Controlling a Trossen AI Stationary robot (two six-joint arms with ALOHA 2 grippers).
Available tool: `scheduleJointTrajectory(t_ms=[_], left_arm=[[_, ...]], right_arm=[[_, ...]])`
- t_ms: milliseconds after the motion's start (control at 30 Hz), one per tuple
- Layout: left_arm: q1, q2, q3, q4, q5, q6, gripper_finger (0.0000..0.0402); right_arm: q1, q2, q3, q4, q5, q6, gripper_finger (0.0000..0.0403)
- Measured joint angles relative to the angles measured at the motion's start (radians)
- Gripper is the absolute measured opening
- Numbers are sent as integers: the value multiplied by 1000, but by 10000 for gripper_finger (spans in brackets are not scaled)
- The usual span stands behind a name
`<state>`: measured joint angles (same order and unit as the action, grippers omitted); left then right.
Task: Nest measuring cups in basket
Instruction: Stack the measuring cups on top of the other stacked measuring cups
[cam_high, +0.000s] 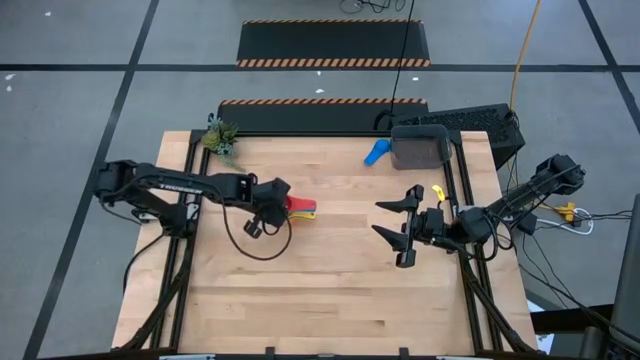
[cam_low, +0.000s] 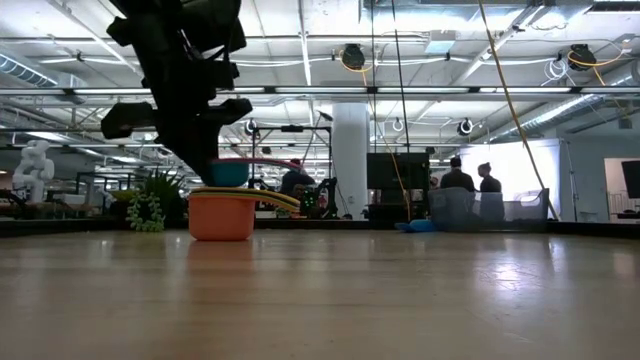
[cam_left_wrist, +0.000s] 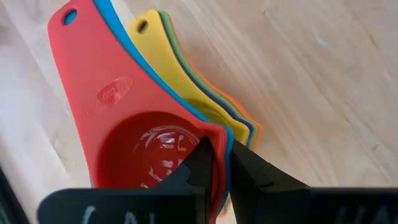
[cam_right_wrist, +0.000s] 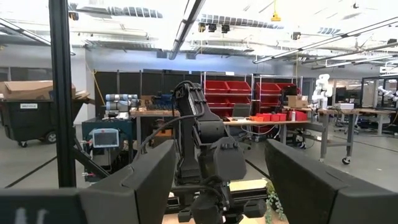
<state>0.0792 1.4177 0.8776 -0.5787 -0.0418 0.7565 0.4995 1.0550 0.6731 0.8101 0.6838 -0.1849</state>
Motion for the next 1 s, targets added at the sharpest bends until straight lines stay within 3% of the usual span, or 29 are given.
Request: scheduleJointTrajectory(t_ms=[467,833,1000], left_arm=[[-2,42,0,-3,-1,-36,47],[-2,28,1,4,-15,-90,175],[-3,-33,2,-12,-45,-149,207]], right_arm=[[0,0,0,0,-2,-1,242],[0,0,0,0,-1,-3,242],[0,0,0,-11,0,-3,242]])
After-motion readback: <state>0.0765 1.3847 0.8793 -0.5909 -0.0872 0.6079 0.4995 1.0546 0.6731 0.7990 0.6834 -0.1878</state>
